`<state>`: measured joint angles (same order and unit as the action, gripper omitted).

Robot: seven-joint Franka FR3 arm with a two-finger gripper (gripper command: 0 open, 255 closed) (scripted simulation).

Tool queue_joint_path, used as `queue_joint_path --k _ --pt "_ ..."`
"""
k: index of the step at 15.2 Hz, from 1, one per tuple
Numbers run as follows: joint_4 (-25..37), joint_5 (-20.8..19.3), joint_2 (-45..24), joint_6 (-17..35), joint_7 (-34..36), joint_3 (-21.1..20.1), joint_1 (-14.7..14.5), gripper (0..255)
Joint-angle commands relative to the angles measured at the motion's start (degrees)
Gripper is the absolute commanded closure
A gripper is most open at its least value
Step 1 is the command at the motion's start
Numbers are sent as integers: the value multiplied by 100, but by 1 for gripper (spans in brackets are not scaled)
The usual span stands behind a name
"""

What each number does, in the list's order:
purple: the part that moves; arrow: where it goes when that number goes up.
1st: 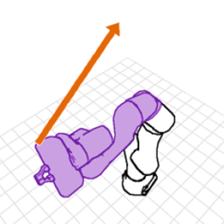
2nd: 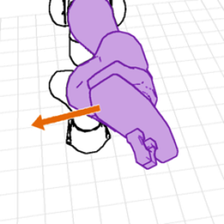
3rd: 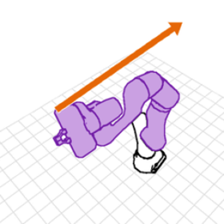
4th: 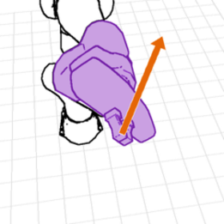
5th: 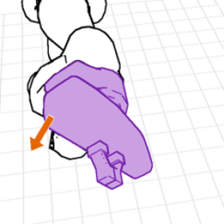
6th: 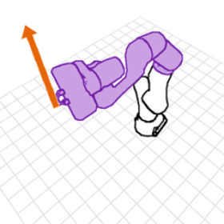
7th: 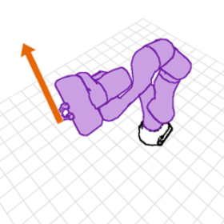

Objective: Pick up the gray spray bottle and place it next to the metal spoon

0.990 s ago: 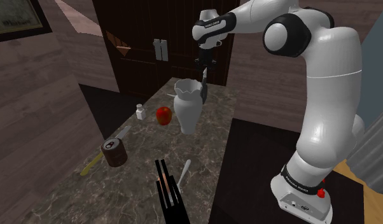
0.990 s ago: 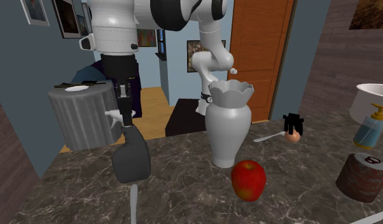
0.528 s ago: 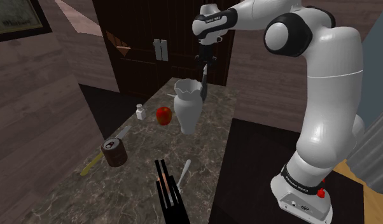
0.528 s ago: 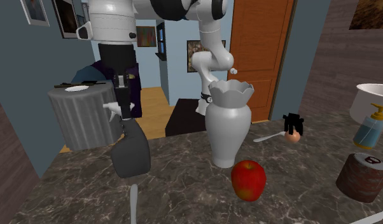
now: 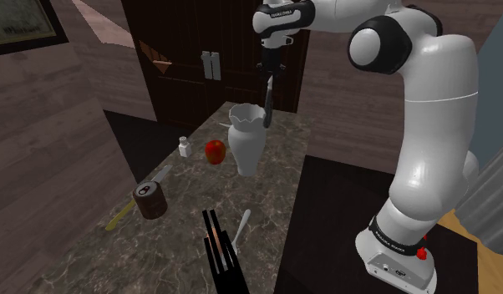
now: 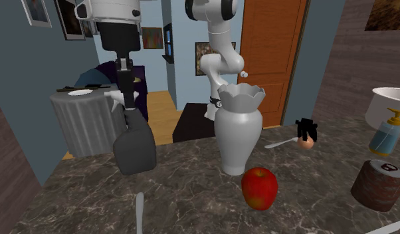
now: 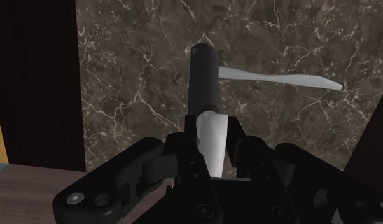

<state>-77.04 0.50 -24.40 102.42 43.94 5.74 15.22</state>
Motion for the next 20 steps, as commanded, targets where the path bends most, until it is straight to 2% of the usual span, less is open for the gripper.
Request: queue_joint_path --k 1,4,11,20 --pt "209 4 -30 -178 -10 3 11 255" --pt "392 5 -45 -347 -13 4 15 255" --pt "-1012 -160 922 73 773 -215 -562 255" --pt "-2056 -280 1700 302 1878 -637 -1223 255"
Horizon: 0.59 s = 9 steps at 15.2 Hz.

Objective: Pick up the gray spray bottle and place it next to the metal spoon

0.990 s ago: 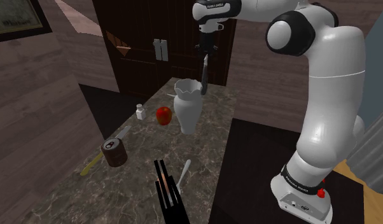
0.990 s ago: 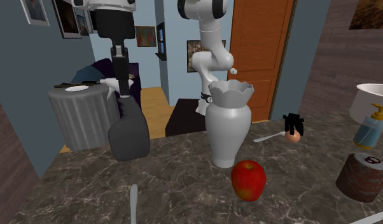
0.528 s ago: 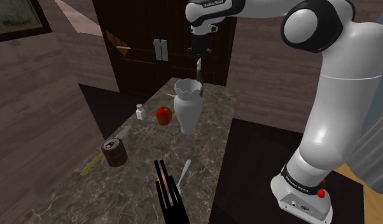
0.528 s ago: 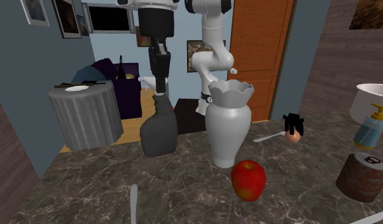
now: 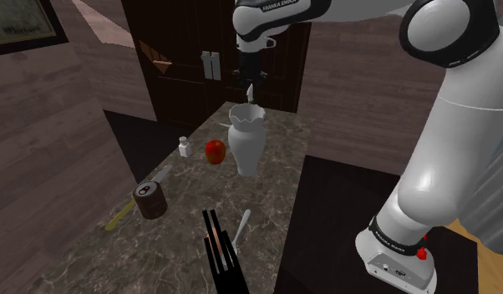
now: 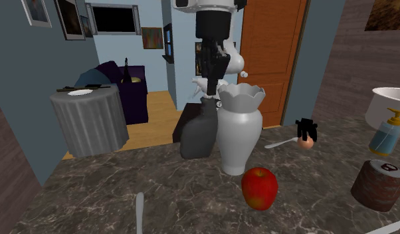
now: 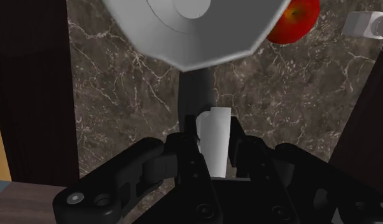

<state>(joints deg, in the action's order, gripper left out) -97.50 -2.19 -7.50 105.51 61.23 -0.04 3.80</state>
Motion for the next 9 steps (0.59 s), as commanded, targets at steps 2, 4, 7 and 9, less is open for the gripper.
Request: queue_joint_path --k 2,4,7,9 --pt "-154 -23 123 15 403 -168 -222 255" --pt "-269 -33 214 29 660 -282 -362 255" --pt "-388 -44 310 36 1049 -457 -573 255" --pt "-433 -50 348 33 1311 -577 -713 255"
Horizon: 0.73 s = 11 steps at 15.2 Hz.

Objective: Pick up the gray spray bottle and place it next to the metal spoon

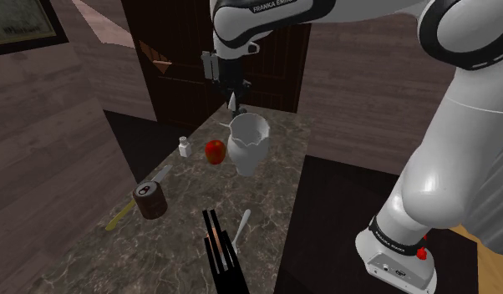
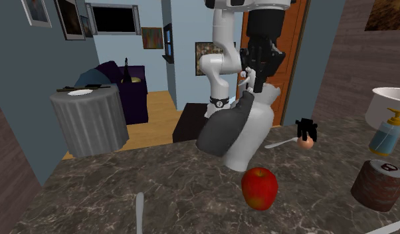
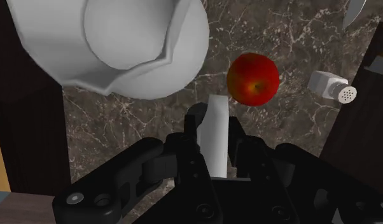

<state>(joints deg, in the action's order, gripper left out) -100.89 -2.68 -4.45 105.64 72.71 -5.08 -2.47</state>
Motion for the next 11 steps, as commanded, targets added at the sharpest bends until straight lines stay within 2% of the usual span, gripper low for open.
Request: queue_joint_path --k 1,11 --pt "-106 -4 53 17 295 -134 -156 255" --pt "152 -83 -148 -103 1633 -742 -874 255"
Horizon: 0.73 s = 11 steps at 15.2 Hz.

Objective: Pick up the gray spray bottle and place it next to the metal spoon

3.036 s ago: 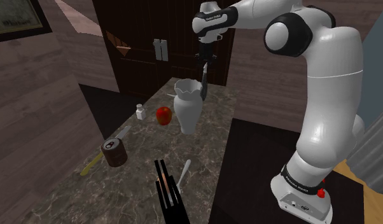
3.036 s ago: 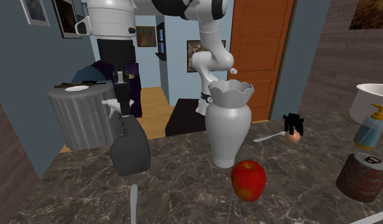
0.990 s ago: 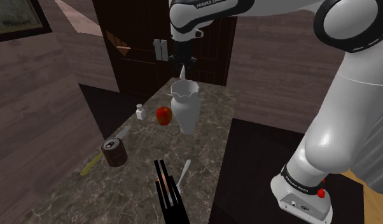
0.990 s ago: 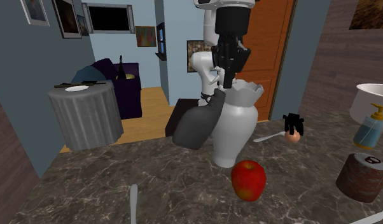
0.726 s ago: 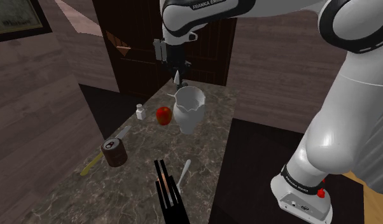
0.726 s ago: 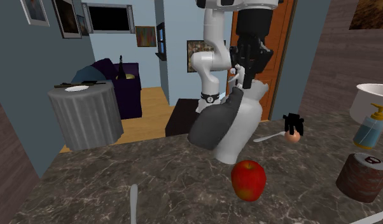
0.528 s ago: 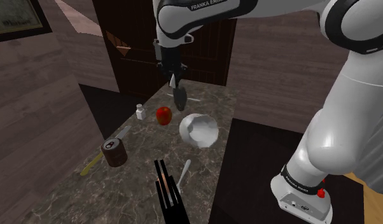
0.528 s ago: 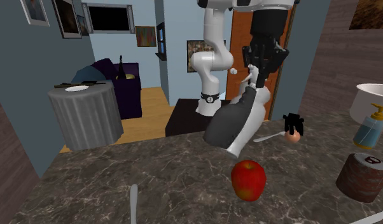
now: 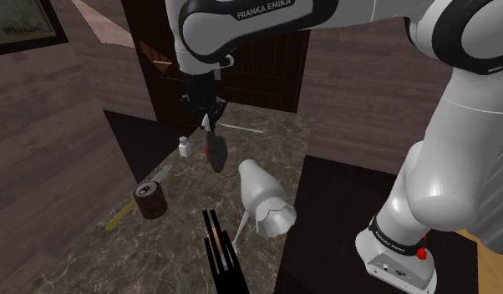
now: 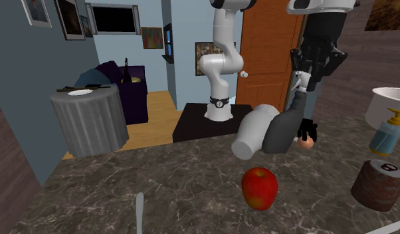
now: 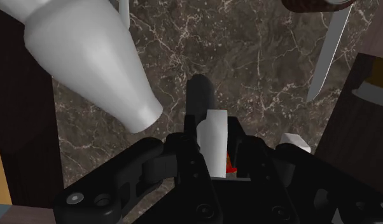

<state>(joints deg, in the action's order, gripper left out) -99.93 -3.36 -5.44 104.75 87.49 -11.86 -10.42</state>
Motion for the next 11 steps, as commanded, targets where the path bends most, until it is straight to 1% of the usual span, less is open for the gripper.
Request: queue_joint_path --k 1,3,11 --pt "121 -31 -99 -35 290 -122 -155 255" --pt "306 -79 -246 -95 615 -258 -341 255" --pt "-216 -111 -321 499 653 -248 -339 255"
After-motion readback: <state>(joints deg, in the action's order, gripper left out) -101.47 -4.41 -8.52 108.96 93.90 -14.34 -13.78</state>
